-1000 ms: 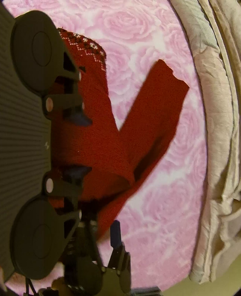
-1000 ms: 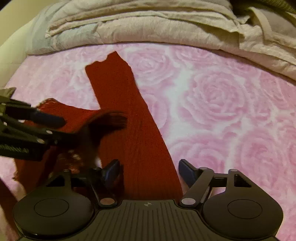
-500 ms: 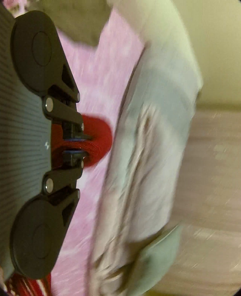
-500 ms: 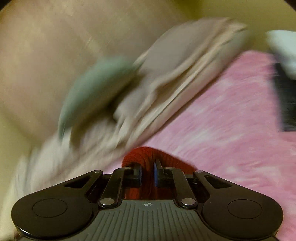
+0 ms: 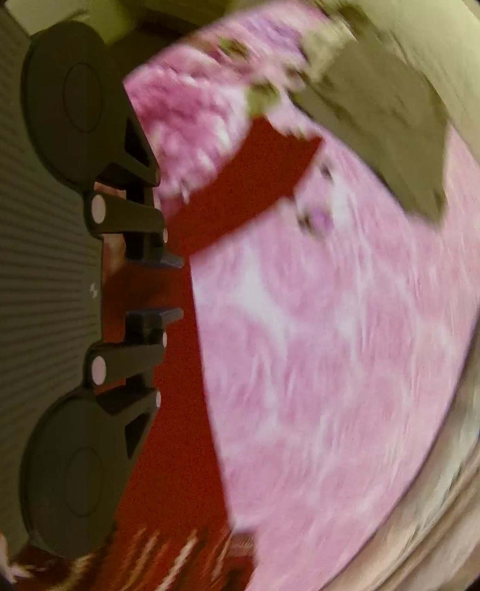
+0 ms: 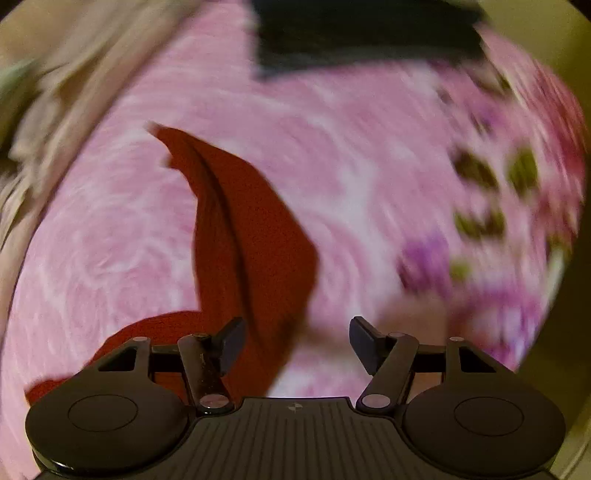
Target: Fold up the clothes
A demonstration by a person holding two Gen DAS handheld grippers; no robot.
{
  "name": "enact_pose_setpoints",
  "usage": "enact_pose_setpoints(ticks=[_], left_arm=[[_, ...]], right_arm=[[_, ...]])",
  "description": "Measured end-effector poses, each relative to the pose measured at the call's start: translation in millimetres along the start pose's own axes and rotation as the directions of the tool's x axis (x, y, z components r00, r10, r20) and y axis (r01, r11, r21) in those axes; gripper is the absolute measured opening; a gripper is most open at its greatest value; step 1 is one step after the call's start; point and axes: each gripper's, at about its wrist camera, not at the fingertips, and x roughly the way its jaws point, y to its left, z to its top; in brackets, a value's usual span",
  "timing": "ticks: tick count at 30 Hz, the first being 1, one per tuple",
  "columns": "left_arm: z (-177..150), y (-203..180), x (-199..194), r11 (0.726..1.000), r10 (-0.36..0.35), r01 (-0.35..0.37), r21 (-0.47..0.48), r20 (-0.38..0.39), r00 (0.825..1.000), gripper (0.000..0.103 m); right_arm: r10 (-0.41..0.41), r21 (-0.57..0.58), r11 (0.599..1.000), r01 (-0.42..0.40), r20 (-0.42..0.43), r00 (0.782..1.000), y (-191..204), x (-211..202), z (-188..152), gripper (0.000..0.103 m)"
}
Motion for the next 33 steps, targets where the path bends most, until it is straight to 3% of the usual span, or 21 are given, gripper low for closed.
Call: enact_pose_setpoints(ticks=[2, 4, 6, 9, 14, 16, 18, 21, 22, 23, 25, 26, 27, 28, 31, 33], left_arm=[[2, -26, -6, 0.992, -0.098, 0.096, 0.077, 0.022, 0.995, 0.030], [8, -60, -8, 0.965, -0.225, 0.217, 0.149, 0.040, 0.974, 0.037], [14, -96, -4, 0.921, -0.336, 0.321, 0.220, 0.035, 0.941, 0.047], [30, -153, 11, 0.839, -0.454, 0.436, 0.326, -0.023, 0.891, 0.049], [43, -224, 43, 0.742, -0.550, 0.559, 0.369, -0.140, 0.823, 0.050], [47, -237, 52, 0.735, -0.574, 0.592, 0.331, -0.160, 0.803, 0.051], [55, -250, 67, 0.734, -0.607, 0.633, 0.247, -0.179, 0.774, 0.052], [64, -265, 90, 0.728, -0.646, 0.675, 0.120, -0.207, 0.734, 0.054], [64, -271, 97, 0.728, -0.649, 0.678, 0.100, -0.217, 0.729, 0.054], [63, -276, 103, 0.729, -0.648, 0.679, 0.092, -0.227, 0.727, 0.049], [57, -286, 109, 0.726, -0.641, 0.677, 0.122, -0.236, 0.730, 0.026], [54, -290, 108, 0.720, -0.637, 0.677, 0.155, -0.241, 0.733, 0.004], [53, -291, 105, 0.709, -0.641, 0.682, 0.180, -0.238, 0.730, 0.002], [53, -291, 99, 0.694, -0.656, 0.693, 0.193, -0.228, 0.720, 0.002], [67, -289, 65, 0.643, -0.700, 0.702, 0.306, -0.138, 0.701, 0.002], [88, -292, 34, 0.596, -0.747, 0.699, 0.396, -0.046, 0.663, 0.002]], right_arm=[[0.060, -0.109, 0.992, -0.059, 0.006, 0.998, 26, 4, 8, 0.066], [0.121, -0.148, 0.980, -0.130, -0.068, 0.990, 53, 29, 8, 0.066], [0.177, -0.182, 0.962, -0.202, -0.145, 0.973, 80, 54, 8, 0.066], [0.253, -0.221, 0.924, -0.313, -0.261, 0.932, 121, 91, 8, 0.066], [0.349, -0.252, 0.833, -0.493, -0.452, 0.821, 188, 153, 8, 0.066], [0.376, -0.252, 0.788, -0.562, -0.525, 0.763, 215, 178, 8, 0.066], [0.369, -0.221, 0.776, -0.591, -0.601, 0.709, 230, 199, 2, 0.066], [0.364, -0.185, 0.765, -0.617, -0.666, 0.651, 242, 216, -3, 0.065], [0.375, -0.169, 0.757, -0.631, -0.678, 0.632, 242, 218, -4, 0.065], [0.389, -0.146, 0.752, -0.643, -0.689, 0.611, 242, 220, -4, 0.065], [0.408, -0.115, 0.732, -0.671, -0.715, 0.568, 244, 222, -11, 0.064], [0.409, -0.119, 0.717, -0.687, -0.726, 0.553, 245, 219, -18, 0.036], [0.407, -0.129, 0.703, -0.700, -0.734, 0.544, 247, 216, -25, 0.023], [0.402, -0.146, 0.697, -0.702, -0.732, 0.551, 248, 212, -30, 0.010], [0.448, -0.233, 0.651, -0.722, -0.651, 0.613, 251, 182, -28, 0.008], [0.541, -0.255, 0.609, -0.751, -0.559, 0.628, 250, 148, -9, 0.007]])
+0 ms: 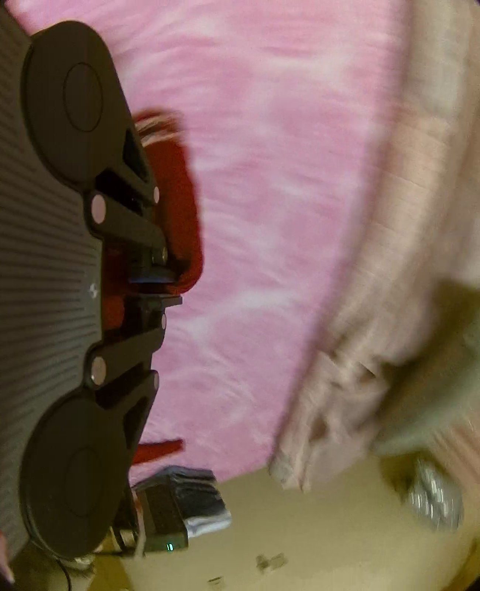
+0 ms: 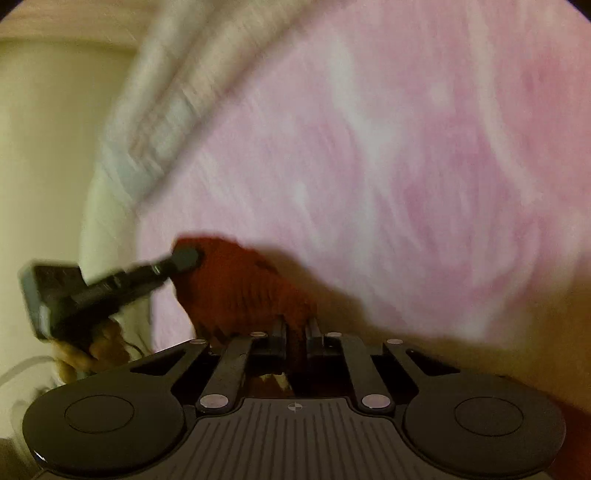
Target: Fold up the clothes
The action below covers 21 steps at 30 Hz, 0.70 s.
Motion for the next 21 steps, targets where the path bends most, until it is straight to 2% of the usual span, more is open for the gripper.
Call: enact_pose_setpoints(ticks=[2, 3, 4, 5, 6, 7, 8, 9, 10, 12, 14, 16, 18, 21], left_arm=[[32, -17, -13, 0.994, -0.033, 0.020, 0.104, 0.129, 0.991, 0.002], [50, -28, -16, 0.987, -0.044, 0.010, 0.163, 0.206, 0.978, 0.003], [66, -36, -18, 0.977, -0.040, -0.019, 0.210, 0.273, 0.961, 0.006], [79, -40, -14, 0.970, 0.002, -0.078, 0.231, 0.314, 0.949, 0.013], [90, -43, -7, 0.959, 0.064, -0.151, 0.239, 0.338, 0.939, 0.029], [102, -46, 1, 0.944, 0.125, -0.223, 0.244, 0.362, 0.924, 0.039], [109, -44, 7, 0.931, 0.185, -0.282, 0.233, 0.365, 0.913, 0.048], [110, -37, 12, 0.923, 0.245, -0.326, 0.204, 0.341, 0.907, 0.048], [108, -28, 14, 0.922, 0.279, -0.345, 0.178, 0.311, 0.908, 0.048], [85, 4, 9, 0.938, 0.294, -0.326, 0.120, 0.225, 0.929, 0.049], [49, 36, 0, 0.941, 0.324, -0.333, 0.059, 0.126, 0.938, 0.043], [8, 67, -14, 0.938, 0.348, -0.348, -0.001, 0.024, 0.937, 0.038], [-41, 94, -36, 0.931, 0.355, -0.361, -0.063, -0.088, 0.931, 0.037], [-101, 107, -67, 0.917, 0.326, -0.357, -0.176, -0.181, 0.928, 0.037]], right_arm=[[-0.013, -0.154, 0.987, 0.037, 0.151, 0.988, 37, -31, 16, 0.007], [-0.014, -0.236, 0.969, 0.069, 0.227, 0.974, 56, -45, 24, 0.007], [-0.018, -0.303, 0.946, 0.114, 0.303, 0.953, 75, -57, 34, 0.008], [-0.033, -0.344, 0.922, 0.179, 0.392, 0.919, 91, -63, 45, 0.012], [-0.054, -0.359, 0.898, 0.254, 0.482, 0.874, 104, -66, 57, 0.028], [-0.090, -0.350, 0.880, 0.323, 0.544, 0.834, 110, -66, 67, 0.086], [-0.137, -0.320, 0.867, 0.383, 0.586, 0.798, 112, -64, 77, 0.102], [-0.183, -0.286, 0.850, 0.441, 0.626, 0.758, 113, -62, 87, 0.103], [-0.217, -0.254, 0.844, 0.473, 0.645, 0.733, 110, -61, 92, 0.103], [-0.256, -0.195, 0.862, 0.467, 0.628, 0.735, 93, -59, 87, 0.103], [-0.287, -0.143, 0.884, 0.446, 0.585, 0.758, 66, -67, 70, 0.103], [-0.342, -0.073, 0.895, 0.439, 0.518, 0.784, 34, -74, 39, 0.102], [-0.398, 0.014, 0.901, 0.433, 0.422, 0.814, 5, -76, 0, 0.102], [-0.419, 0.145, 0.908, 0.394, 0.269, 0.867, -22, -79, -63, 0.099]])
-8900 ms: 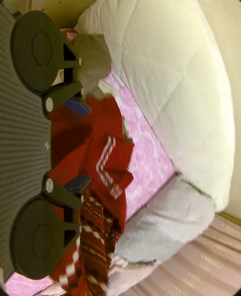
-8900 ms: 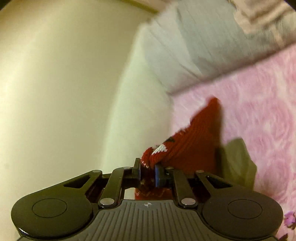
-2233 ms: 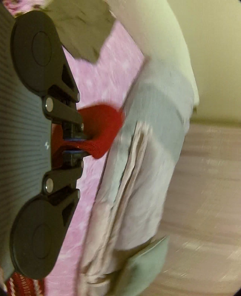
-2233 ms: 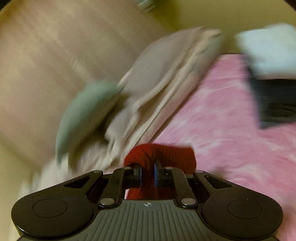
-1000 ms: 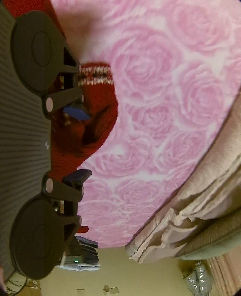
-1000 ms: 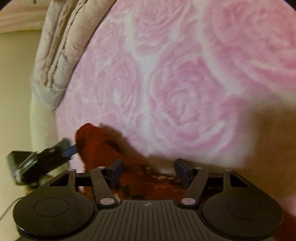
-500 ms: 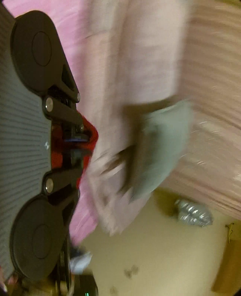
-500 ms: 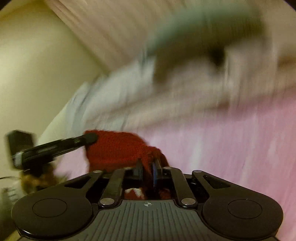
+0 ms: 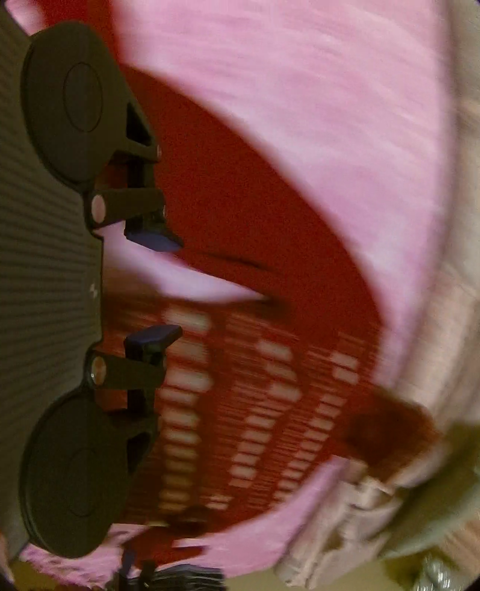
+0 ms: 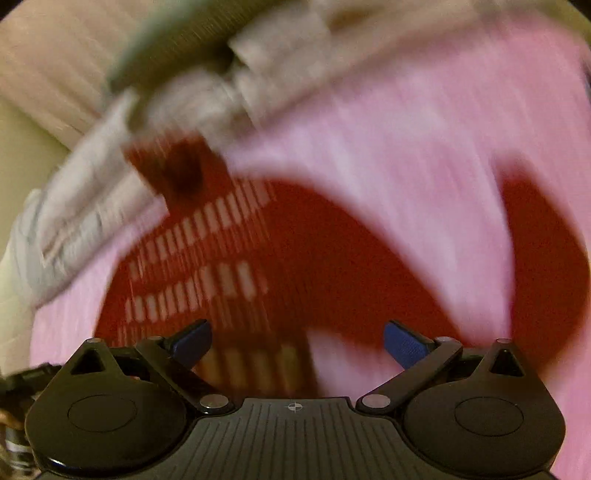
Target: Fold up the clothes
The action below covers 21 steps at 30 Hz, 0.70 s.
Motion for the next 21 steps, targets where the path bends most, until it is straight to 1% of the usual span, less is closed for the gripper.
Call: enact_pose_setpoints(ticks=[1, 2, 3, 5, 6, 8, 11, 12, 13, 14, 15, 16, 17, 18, 19, 21], left_arm=[[-19, 9, -5, 0.999, -0.008, 0.007, -0.039, -0.026, 1.000, 0.037], [-38, 18, -11, 0.997, -0.017, 0.013, -0.078, -0.052, 0.999, 0.037], [-56, 27, -16, 0.993, -0.027, 0.017, -0.118, -0.077, 0.997, 0.037], [-90, 42, -26, 0.979, -0.054, 0.030, -0.200, -0.115, 0.992, 0.037], [-100, 46, -28, 0.968, -0.076, 0.046, -0.248, -0.114, 0.991, 0.038], [-113, 48, -29, 0.950, -0.103, 0.068, -0.305, -0.101, 0.990, 0.040], [-122, 46, -20, 0.945, -0.101, 0.070, -0.320, -0.081, 0.992, 0.041], [-121, 44, -19, 0.946, -0.103, 0.076, -0.315, -0.067, 0.992, 0.043], [-120, 41, -18, 0.947, -0.104, 0.082, -0.309, -0.054, 0.993, 0.040], [-120, 38, -18, 0.950, -0.115, 0.096, -0.296, -0.050, 0.992, 0.016], [-119, 35, -18, 0.955, -0.139, 0.117, -0.274, -0.060, 0.989, 0.004], [-118, 32, -18, 0.958, -0.162, 0.139, -0.252, -0.070, 0.984, 0.004], [-117, 29, -20, 0.962, -0.176, 0.155, -0.223, -0.076, 0.982, 0.004], [-114, 25, -28, 0.968, -0.178, 0.163, -0.192, -0.068, 0.982, 0.004], [-111, 24, -38, 0.971, -0.181, 0.170, -0.166, -0.054, 0.982, 0.004], [-107, 25, -60, 0.978, -0.178, 0.174, -0.116, -0.029, 0.984, 0.004]], right_arm=[[0.002, 0.047, 0.999, 0.001, -0.055, 0.999, -10, -3, -20, 0.093], [0.009, 0.097, 0.995, 0.001, -0.105, 0.994, -19, -6, -39, 0.091], [0.023, 0.152, 0.988, -0.001, -0.143, 0.989, -24, -10, -58, 0.090], [0.053, 0.243, 0.970, -0.004, -0.194, 0.979, -32, -17, -87, 0.085], [0.069, 0.283, 0.959, -0.006, -0.214, 0.974, -35, -18, -100, 0.083], [0.106, 0.341, 0.940, -0.019, -0.238, 0.965, -36, -17, -119, 0.073], [0.153, 0.349, 0.935, -0.064, -0.232, 0.961, -30, -16, -143, 0.072], [0.153, 0.337, 0.939, -0.071, -0.224, 0.963, -25, -14, -149, 0.072], [0.137, 0.308, 0.949, -0.067, -0.213, 0.967, -17, -12, -151, 0.072], [0.132, 0.281, 0.957, -0.069, -0.210, 0.969, -10, -11, -152, 0.072], [0.135, 0.255, 0.964, -0.079, -0.212, 0.968, -2, -9, -151, 0.061], [0.138, 0.225, 0.971, -0.087, -0.226, 0.964, 5, -7, -151, 0.011], [0.141, 0.191, 0.977, -0.093, -0.257, 0.956, 11, -5, -151, 0.006], [0.142, 0.157, 0.983, -0.100, -0.287, 0.947, 18, -4, -151, 0.006], [0.126, 0.108, 0.989, -0.097, -0.308, 0.943, 23, -6, -150, 0.005], [0.055, -0.016, 0.998, -0.063, -0.312, 0.949, 30, -23, -140, 0.005]])
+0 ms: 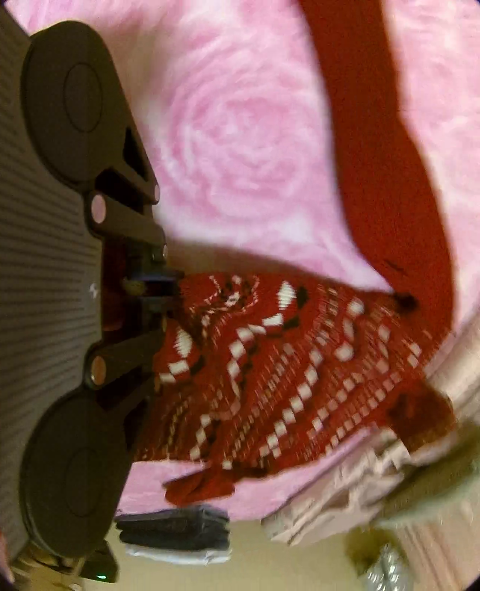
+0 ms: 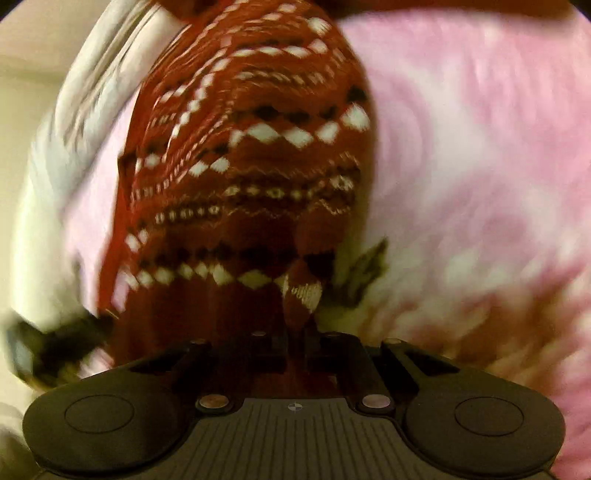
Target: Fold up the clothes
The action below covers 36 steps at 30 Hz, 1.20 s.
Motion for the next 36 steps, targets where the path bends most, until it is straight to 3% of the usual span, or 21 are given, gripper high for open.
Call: enact_pose_setpoints(ticks=[3, 5, 7, 9, 10, 11, 12, 13, 15, 17, 19, 22, 23, 28, 30, 31, 33, 35, 36], left_arm=[[-1, 8, -32, 0.997, 0.046, -0.047, 0.066, 0.024, 0.999, 0.004], [-7, 8, -32, 0.986, 0.094, -0.092, 0.138, -0.007, 0.996, 0.006], [-15, 6, -12, 0.973, 0.168, -0.155, 0.174, -0.064, 0.984, 0.012], [-25, 5, 7, 0.953, 0.249, -0.224, 0.204, -0.105, 0.963, 0.021], [-28, 4, 11, 0.943, 0.278, -0.249, 0.219, -0.114, 0.954, 0.022], [-29, 6, 8, 0.942, 0.292, -0.267, 0.205, -0.107, 0.950, 0.025], [-27, 11, 0, 0.951, 0.281, -0.265, 0.160, -0.085, 0.956, 0.030], [-22, 18, -11, 0.961, 0.263, -0.257, 0.097, -0.054, 0.963, 0.032], [-9, 37, -33, 0.966, 0.255, -0.254, -0.040, 0.017, 0.967, 0.042], [9, 61, -52, 0.948, 0.273, -0.250, -0.196, 0.096, 0.957, 0.043], [26, 86, -64, 0.910, 0.294, -0.229, -0.346, 0.147, 0.945, 0.043], [51, 123, -82, 0.816, 0.337, -0.171, -0.551, 0.214, 0.917, 0.044], [57, 134, -86, 0.792, 0.358, -0.170, -0.586, 0.219, 0.908, 0.044], [69, 180, -88, 0.752, 0.476, -0.309, -0.582, 0.157, 0.865, 0.051], [73, 198, -89, 0.731, 0.522, -0.362, -0.578, 0.132, 0.843, 0.046], [74, 205, -88, 0.734, 0.516, -0.362, -0.575, 0.126, 0.847, 0.042], [75, 203, -86, 0.782, 0.463, -0.318, -0.537, 0.158, 0.872, 0.004], [81, 196, -91, 0.830, 0.418, -0.272, -0.488, 0.218, 0.882, 0.002], [87, 189, -101, 0.853, 0.394, -0.235, -0.466, 0.278, 0.876, 0.002]], right_arm=[[-0.096, -0.008, 0.995, 0.097, 0.029, 0.995, -22, -46, 8, 0.005], [-0.130, -0.027, 0.991, 0.131, 0.029, 0.991, -36, -65, 10, 0.005], [-0.083, -0.012, 0.996, 0.083, -0.011, 0.996, -42, -61, 8, 0.005], [-0.146, -0.004, 0.989, 0.146, -0.072, 0.987, -39, -39, 3, 0.007], [-0.192, -0.017, 0.981, 0.192, -0.096, 0.977, -36, -28, 0, 0.028], [-0.255, -0.049, 0.967, 0.251, -0.100, 0.962, -30, -21, -3, 0.064], [-0.294, -0.069, 0.955, 0.288, -0.080, 0.953, -24, -20, -7, 0.079], [-0.302, -0.068, 0.952, 0.298, -0.054, 0.952, -22, -23, -9, 0.085], [-0.296, -0.037, 0.955, 0.295, -0.028, 0.955, -25, -29, -11, 0.085], [-0.299, 0.010, 0.954, 0.299, -0.006, 0.954, -29, -33, -6, 0.085], [-0.301, 0.064, 0.952, 0.300, 0.012, 0.953, -32, -38, 4, 0.085], [-0.312, 0.127, 0.944, 0.304, 0.050, 0.949, -30, -42, 16, 0.085], [-0.320, 0.133, 0.942, 0.309, 0.066, 0.945, -28, -44, 18, 0.085], [-0.360, 0.140, 0.927, 0.348, 0.072, 0.930, -18, -38, 20, 0.085], [-0.369, 0.145, 0.923, 0.357, 0.064, 0.927, -15, -34, 18, 0.085], [-0.373, 0.147, 0.921, 0.361, 0.061, 0.926, -13, -31, 18, 0.085], [-0.381, 0.150, 0.917, 0.370, 0.054, 0.923, -9, -26, 17, 0.085], [-0.392, 0.148, 0.912, 0.381, 0.047, 0.919, -4, -20, 17, 0.085], [-0.398, 0.144, 0.910, 0.388, 0.045, 0.916, 0, -17, 17, 0.085]])
